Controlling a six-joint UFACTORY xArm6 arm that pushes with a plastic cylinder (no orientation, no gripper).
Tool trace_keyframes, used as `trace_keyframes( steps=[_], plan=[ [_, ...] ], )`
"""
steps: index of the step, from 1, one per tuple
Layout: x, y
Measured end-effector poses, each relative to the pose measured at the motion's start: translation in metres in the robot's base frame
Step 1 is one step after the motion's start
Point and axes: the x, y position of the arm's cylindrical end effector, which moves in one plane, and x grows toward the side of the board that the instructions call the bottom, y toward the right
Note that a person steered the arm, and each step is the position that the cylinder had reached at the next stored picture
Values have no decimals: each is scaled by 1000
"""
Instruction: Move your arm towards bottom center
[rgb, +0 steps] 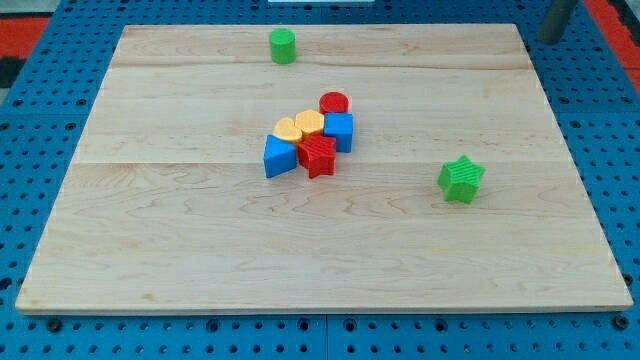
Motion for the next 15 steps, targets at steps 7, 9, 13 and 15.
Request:
trace_keyframes(
  steps=[7,9,13,15],
  plan=[
    [2,-198],
    [4,-316],
    [138,-464],
    [267,-476]
  ],
)
